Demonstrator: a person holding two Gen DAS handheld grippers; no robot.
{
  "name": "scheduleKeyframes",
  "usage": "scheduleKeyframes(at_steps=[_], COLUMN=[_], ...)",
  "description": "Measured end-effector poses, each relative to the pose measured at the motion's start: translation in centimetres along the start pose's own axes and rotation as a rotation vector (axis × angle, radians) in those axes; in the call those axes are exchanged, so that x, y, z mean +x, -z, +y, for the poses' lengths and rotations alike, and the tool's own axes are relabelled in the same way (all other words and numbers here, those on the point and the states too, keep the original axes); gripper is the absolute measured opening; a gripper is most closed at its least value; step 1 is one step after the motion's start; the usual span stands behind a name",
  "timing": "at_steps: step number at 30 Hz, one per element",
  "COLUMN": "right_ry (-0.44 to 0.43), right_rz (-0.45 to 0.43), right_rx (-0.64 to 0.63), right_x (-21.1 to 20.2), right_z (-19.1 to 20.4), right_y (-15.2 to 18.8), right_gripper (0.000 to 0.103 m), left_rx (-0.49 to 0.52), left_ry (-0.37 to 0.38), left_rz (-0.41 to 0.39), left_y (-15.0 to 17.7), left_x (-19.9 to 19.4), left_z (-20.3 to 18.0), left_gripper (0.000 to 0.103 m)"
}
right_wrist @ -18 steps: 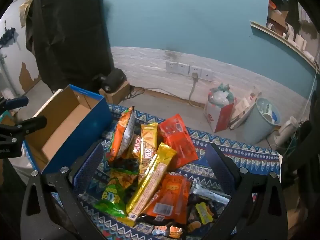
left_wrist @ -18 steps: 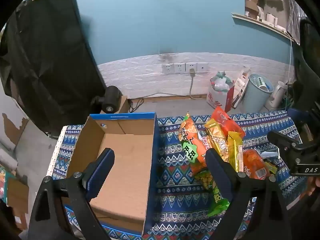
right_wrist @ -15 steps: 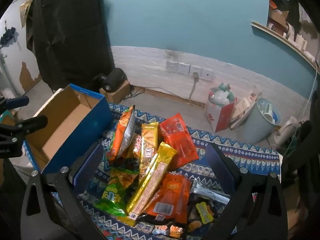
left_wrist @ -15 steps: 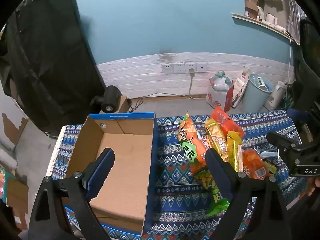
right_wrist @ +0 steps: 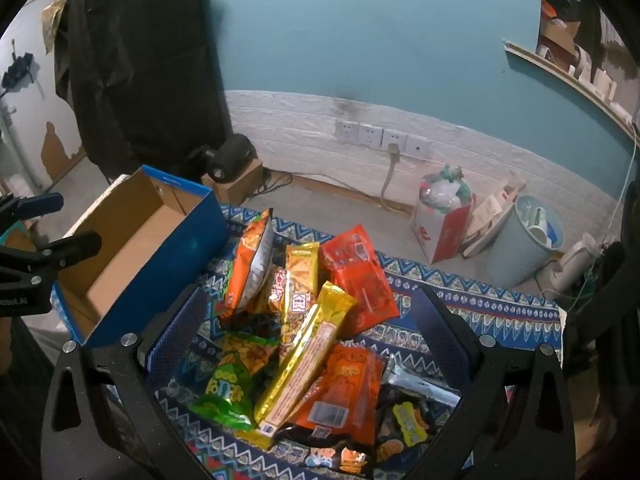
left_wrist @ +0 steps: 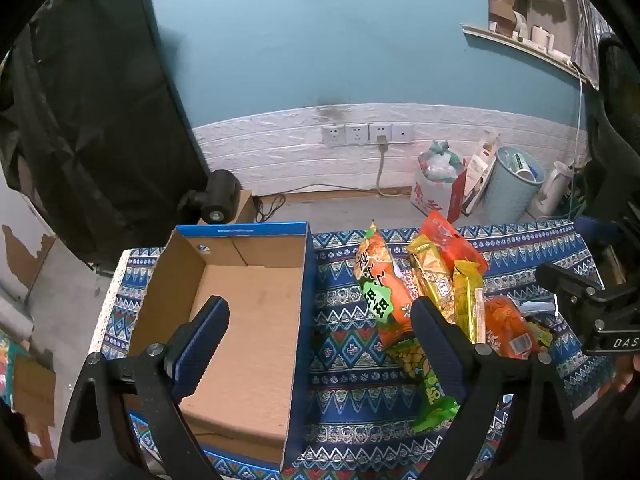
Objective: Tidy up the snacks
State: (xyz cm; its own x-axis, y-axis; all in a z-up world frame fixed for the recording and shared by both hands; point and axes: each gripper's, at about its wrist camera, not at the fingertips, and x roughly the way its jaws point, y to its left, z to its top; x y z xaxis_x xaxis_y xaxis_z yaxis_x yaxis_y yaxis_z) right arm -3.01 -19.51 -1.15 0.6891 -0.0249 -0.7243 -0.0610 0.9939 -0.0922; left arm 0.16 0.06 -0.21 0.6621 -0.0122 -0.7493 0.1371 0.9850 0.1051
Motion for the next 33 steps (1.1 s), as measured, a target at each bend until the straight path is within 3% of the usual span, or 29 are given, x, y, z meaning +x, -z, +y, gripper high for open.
scheduleKeyframes(at_steps=[33], right_ry=[-0.001], right_rz=[0.006], right_rx=[0.000], right_x=[-0.03], right_z=[0.02], right_y=[0.14], right_gripper=[0.100], left_rx=[0.001], left_ry=[0.008], left_rz=[0.018], left_y=[0.31], left_x=[0.19], left_z=[-0.55], left_gripper=[0.093])
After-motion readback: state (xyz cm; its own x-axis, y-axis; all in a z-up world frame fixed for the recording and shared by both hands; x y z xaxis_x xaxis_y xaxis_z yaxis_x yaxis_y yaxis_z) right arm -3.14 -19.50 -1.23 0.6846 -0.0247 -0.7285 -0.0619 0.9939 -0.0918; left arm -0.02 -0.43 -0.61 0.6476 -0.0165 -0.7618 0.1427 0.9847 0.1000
